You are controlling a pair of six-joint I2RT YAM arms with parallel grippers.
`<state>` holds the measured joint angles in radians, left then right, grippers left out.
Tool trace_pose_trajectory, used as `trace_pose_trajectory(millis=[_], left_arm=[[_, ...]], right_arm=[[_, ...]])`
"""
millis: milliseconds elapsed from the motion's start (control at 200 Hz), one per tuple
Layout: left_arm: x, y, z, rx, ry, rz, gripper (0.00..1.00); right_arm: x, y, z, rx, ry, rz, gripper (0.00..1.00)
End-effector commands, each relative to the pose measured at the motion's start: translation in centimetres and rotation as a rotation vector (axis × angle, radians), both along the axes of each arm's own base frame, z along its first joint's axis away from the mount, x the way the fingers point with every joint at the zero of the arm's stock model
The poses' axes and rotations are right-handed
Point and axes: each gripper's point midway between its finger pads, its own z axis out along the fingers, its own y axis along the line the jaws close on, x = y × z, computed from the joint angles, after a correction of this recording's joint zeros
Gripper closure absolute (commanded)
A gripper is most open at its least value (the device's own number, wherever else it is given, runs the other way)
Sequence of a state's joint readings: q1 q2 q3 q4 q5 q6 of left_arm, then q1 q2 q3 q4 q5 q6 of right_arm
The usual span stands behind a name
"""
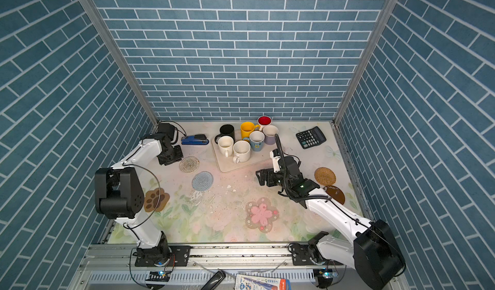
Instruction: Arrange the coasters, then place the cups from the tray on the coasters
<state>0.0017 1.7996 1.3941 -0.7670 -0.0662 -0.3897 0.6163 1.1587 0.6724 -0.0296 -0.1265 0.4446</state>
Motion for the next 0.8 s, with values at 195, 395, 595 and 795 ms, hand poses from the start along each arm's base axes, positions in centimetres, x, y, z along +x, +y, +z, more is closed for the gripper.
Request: trace_pose_trajectory(millis=[195,395,595,795], left_arm=[[2.5,-2.4,-3.2,-0.001,0.034,-0.065,0.82],[2.8,-3.3,-4.6,-0.003,0.051,-0.075,0.92],[2.7,-3.7,-5.9,-0.008,0.070,-0.075,1.00],[2.6,-4.0,-7.1,-0.027,0.084,-0.071,1.00]], right_arm=[[0.1,0.6,0.0,-0.004,-0.005,0.025,0.01],[0.0,0.5,0.3,0.001,-0.013,0.027,0.01],[-0.1,0.5,0.4,0.002,-0.016,0.026,0.01],[-0.1,0.4,0.5,0.003,-0.020,0.025,0.01]])
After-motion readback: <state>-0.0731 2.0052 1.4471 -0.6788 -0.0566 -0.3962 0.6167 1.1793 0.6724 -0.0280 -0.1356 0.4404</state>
